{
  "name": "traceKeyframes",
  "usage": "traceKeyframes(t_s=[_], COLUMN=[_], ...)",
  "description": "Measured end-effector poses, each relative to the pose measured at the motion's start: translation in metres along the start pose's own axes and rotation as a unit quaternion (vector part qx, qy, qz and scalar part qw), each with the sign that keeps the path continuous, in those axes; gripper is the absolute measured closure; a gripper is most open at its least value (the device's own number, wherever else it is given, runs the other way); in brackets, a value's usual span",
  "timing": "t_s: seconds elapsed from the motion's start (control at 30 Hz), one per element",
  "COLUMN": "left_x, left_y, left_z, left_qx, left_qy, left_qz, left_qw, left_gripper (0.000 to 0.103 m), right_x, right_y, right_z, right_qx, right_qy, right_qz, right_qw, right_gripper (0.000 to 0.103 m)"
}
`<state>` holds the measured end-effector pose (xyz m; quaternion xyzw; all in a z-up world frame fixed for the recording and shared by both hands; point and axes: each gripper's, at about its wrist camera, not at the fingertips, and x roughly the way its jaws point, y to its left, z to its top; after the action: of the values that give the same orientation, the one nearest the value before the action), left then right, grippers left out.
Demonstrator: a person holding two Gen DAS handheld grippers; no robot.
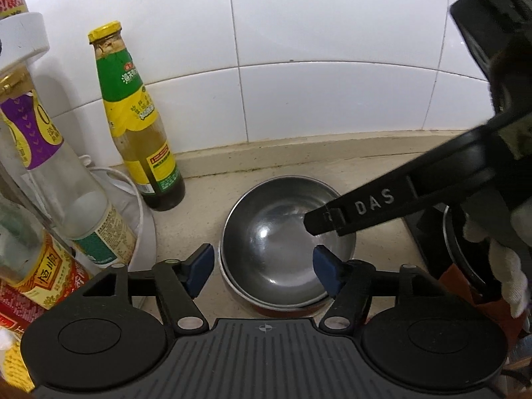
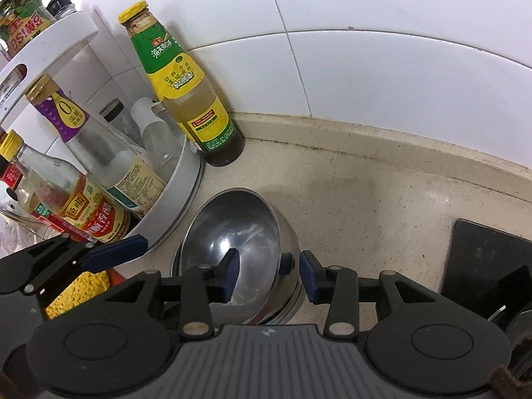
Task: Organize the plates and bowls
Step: 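Lift the steel bowl with both tools and carry it toward the stacked bowls, then lower the steel bowl into the stacked bowls on the plates with both tools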
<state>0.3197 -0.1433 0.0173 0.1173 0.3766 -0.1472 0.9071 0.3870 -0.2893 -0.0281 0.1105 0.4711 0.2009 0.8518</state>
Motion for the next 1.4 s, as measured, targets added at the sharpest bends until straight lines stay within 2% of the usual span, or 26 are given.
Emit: traceKeyframes(t_s=[0.07, 0.23, 0.3, 0.37, 0.63, 0.83, 1.03, 1.13, 1.33, 1.4], left_x=[-0.003, -0.009, -0.012, -0.013, 0.007, 0.040, 0.064, 0.072, 0.079, 0.081], left_y=[0.000, 0.002, 0.005, 0.010, 0.015, 0.019, 0.023, 0.020, 0.024, 0.024], left_z=[-0.003, -0.016, -0.024, -0.034, -0.060, -0.063, -0.066, -0.065, -0.068, -0.068], left_qx=[0.000, -0.003, -0.006, -0.007, 0.002, -0.006, 0.000, 0.015, 0.027, 0.030], left_qy=[-0.002, -0.006, -0.009, -0.015, -0.012, -0.031, -0.046, -0.063, -0.092, -0.099], left_qz=[0.000, -0.013, -0.019, -0.029, -0.061, -0.093, -0.130, -0.123, -0.139, -0.138], left_qw=[1.0000, 0.9999, 0.9998, 0.9995, 0.9981, 0.9952, 0.9904, 0.9903, 0.9857, 0.9850], left_gripper=[0.022, 0.016, 0.015, 0.012, 0.011, 0.010, 0.003, 0.000, 0.000, 0.000], right_x=[0.001, 0.004, 0.006, 0.008, 0.021, 0.038, 0.054, 0.064, 0.087, 0.092], right_y=[0.000, -0.003, -0.004, -0.005, -0.014, -0.022, -0.030, -0.034, -0.045, -0.047], right_z=[0.000, 0.000, 0.000, 0.000, 0.002, 0.005, 0.010, 0.013, 0.012, 0.011], right_qx=[0.001, 0.004, 0.003, -0.002, -0.001, 0.015, 0.032, 0.028, 0.039, 0.039], right_qy=[0.003, 0.008, 0.013, 0.016, 0.029, 0.046, 0.046, 0.050, 0.086, 0.083], right_qz=[0.002, 0.011, 0.017, 0.022, 0.026, 0.047, 0.077, 0.081, 0.098, 0.104], right_qw=[1.000, 1.000, 1.000, 1.000, 0.999, 0.998, 0.995, 0.995, 0.991, 0.990], right_gripper=[0.061, 0.054, 0.046, 0.043, 0.041, 0.040, 0.038, 0.038, 0.037, 0.037])
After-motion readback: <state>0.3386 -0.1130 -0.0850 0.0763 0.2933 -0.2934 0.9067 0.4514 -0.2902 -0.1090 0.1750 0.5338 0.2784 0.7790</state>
